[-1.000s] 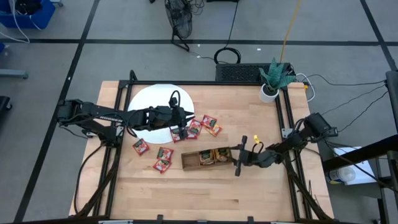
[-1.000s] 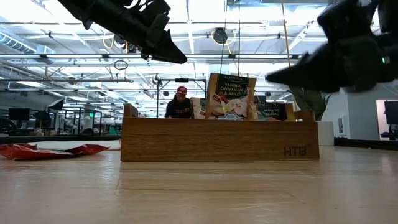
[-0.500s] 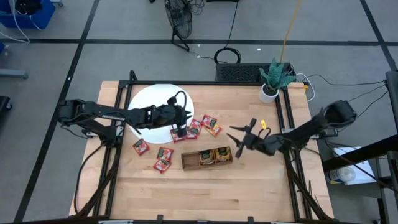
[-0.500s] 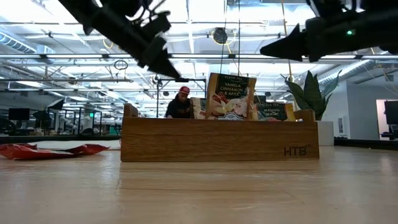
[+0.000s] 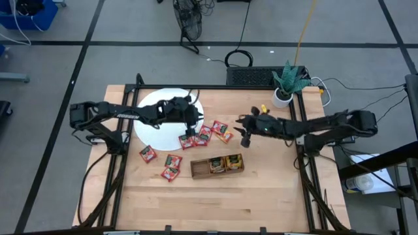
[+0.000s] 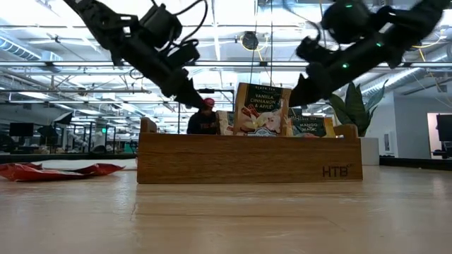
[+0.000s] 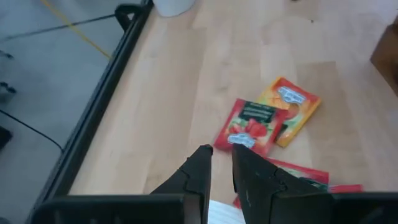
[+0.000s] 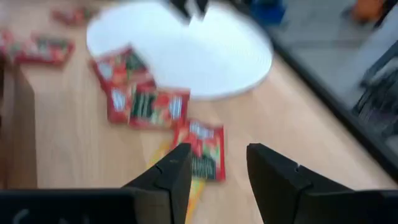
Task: Pick & Place Tea
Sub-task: Put the yellow tea bag into the right section of the wooden organizer
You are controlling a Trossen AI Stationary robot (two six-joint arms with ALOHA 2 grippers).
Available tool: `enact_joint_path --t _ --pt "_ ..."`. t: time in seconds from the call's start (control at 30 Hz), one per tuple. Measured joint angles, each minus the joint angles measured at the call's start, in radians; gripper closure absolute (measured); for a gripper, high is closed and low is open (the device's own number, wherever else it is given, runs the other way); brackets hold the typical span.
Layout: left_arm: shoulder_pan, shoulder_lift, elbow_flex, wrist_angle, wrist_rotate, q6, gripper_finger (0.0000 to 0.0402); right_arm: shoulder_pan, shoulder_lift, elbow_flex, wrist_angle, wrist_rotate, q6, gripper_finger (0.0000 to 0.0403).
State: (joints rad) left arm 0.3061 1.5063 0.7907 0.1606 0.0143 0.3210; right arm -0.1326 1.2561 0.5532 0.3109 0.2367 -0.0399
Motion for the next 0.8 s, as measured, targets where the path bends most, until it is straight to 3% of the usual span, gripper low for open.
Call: enact_joint_path --t 0.2,0.43,0.6,0.8 --pt "0.114 0.0 -0.063 0.06 0.087 -0.039 0.033 -0.043 0.132 0.239 -0.345 -0.186 -0.025 0.0253" --pt "0.169 -0.003 -0.136 0.187 0.124 -0.092 0.033 -0.045 0.371 0.456 -0.654 -0.24 -0.06 0.0208" --pt "0.163 -0.004 -0.143 0.179 0.127 -0.095 0.033 -0.045 0.505 0.561 -0.735 -0.246 -0.084 0.0178" --pt "0.151 -0.004 -0.143 0.174 0.127 -0.09 0.033 -0.046 0.606 0.592 -0.736 -0.293 -0.13 0.0168"
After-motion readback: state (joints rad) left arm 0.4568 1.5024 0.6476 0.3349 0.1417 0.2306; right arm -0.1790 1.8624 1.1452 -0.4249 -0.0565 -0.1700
